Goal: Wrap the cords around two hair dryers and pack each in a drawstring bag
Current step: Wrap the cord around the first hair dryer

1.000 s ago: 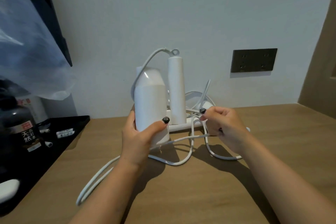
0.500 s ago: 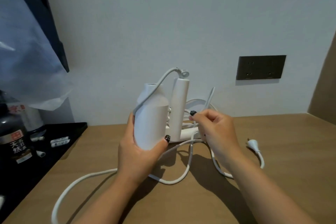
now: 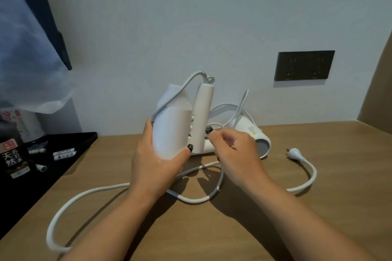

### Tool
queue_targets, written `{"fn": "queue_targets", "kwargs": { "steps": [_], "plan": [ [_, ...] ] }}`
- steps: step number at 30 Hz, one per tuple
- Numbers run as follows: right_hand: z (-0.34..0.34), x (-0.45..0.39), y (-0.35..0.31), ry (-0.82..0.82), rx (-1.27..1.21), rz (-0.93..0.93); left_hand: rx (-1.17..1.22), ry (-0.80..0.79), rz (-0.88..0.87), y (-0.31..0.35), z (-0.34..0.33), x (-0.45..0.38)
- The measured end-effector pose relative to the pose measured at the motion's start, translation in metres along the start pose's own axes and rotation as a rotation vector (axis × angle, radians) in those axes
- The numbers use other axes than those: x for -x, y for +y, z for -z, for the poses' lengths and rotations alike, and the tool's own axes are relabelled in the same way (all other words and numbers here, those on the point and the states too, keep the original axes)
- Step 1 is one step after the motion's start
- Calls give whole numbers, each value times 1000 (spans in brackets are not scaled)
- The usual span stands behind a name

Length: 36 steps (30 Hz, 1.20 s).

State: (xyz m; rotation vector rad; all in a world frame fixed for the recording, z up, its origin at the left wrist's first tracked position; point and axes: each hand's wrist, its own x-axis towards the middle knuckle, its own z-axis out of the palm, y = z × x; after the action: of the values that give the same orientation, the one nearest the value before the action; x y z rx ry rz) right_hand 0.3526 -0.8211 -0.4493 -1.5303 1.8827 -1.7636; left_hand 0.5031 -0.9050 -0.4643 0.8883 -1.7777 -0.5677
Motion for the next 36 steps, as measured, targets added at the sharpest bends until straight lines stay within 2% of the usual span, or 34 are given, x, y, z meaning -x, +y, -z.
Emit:
{"fn": "queue_targets", "kwargs": {
  "steps": [3, 7, 13, 17, 20, 23, 26, 33, 36],
  "plan": [
    [-8, 8, -4, -75, 3, -6, -105, -8, -12, 3, 3, 1],
    [-9, 10, -13, -97, 58, 0, -247, -8, -156, 8, 5, 5],
    [-4, 12, -25, -238, -4, -245, -575, -24, -439, 8, 4, 4],
    [-8, 6, -21, -144, -211, -371, -614, 33, -546, 9, 0, 5],
    [-8, 4, -19, -111, -334, -401, -581, 11, -549, 10, -1, 5],
    [-6, 4, -15, -104, -397, -414, -427, -87, -465, 8, -1, 6],
    [-4, 4, -14, -114, -472, -391, -106, -252, -241, 11, 0, 10],
    [-4, 5, -11, -27, -646, -303, 383, -333, 147, 16, 5, 5],
    [-4, 3, -10, -21, -782, -270, 714, -416, 423, 19, 8, 3]
  ]
}}
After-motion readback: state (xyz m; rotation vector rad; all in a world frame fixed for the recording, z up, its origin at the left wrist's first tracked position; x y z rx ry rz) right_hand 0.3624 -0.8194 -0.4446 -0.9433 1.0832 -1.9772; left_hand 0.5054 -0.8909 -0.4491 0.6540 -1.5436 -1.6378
